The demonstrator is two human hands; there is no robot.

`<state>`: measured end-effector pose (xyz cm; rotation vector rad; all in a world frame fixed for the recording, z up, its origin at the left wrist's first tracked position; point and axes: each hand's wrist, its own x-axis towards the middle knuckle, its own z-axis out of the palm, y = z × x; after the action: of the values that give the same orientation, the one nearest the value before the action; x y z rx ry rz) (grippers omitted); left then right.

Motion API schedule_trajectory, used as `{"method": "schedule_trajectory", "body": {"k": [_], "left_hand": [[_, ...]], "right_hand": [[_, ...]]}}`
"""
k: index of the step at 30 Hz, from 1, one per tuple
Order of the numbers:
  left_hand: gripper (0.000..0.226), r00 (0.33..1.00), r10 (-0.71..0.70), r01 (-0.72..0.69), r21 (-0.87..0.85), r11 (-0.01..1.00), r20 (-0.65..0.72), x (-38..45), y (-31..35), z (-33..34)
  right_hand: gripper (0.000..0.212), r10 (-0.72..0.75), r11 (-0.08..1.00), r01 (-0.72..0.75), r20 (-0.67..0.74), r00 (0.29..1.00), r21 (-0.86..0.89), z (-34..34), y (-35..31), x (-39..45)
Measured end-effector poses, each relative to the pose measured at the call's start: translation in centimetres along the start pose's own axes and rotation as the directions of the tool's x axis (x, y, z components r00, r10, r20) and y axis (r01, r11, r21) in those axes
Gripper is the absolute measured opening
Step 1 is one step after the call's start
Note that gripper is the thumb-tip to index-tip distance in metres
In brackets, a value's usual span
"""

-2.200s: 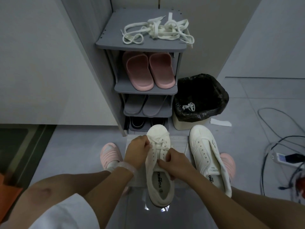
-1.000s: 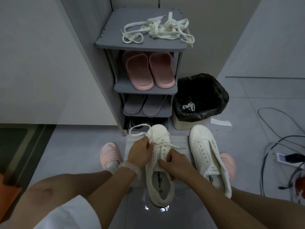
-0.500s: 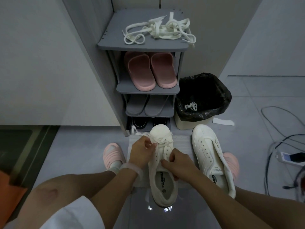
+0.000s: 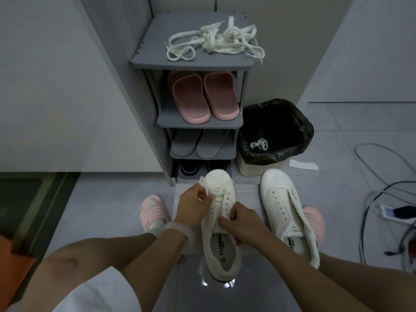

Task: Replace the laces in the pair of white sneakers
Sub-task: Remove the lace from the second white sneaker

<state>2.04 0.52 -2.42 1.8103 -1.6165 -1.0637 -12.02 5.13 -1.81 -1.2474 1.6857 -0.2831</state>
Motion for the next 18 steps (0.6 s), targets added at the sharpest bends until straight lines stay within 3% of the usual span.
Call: {"method": "schedule_trajectory", "body": {"k": [3,5,8,10,14,18], "left_hand": [[0.033,1.0,0.008,-0.009,0.102,0.995,0.003,0.0,-0.2,0.0],[0.03,0.999,0.012,-0.009,0.073,0.997,-0.044,0.0,0.1,-0.3],[0.009,0.95,-0.067,0.049,-0.067,0.997,-0.305,1.0,0.4,-1.5],[0.013,0.917,-0.119,0.074,-0.129,0.989,-0.382,1.9,0.3,-2.6],[0.013,0.975,-0.084,0.079,-0.03,0.996,-0.205,1.6,-0.5,-2.6],[0.016,0.996,-0.062,0.066,0.052,0.997,-0.062,0.2,-2.0,-1.4]], "right_hand": [[0.032,0.001,1.0,-0.001,0.0,1.0,0.0,-0.1,0.0,0.0],[0.032,-0.006,1.0,0.006,0.002,1.0,0.001,0.0,0.0,0.0],[0.033,-0.006,1.0,0.005,0.053,0.999,0.024,-0.3,0.1,0.0],[0.031,0.01,0.995,-0.02,0.106,0.994,0.101,-1.1,0.0,0.2],[0.01,-0.141,0.988,0.148,-0.12,0.983,0.049,-2.3,-0.7,1.9],[0.019,-0.227,0.963,0.191,-0.186,0.956,-0.191,-2.1,-1.8,3.4]]}}
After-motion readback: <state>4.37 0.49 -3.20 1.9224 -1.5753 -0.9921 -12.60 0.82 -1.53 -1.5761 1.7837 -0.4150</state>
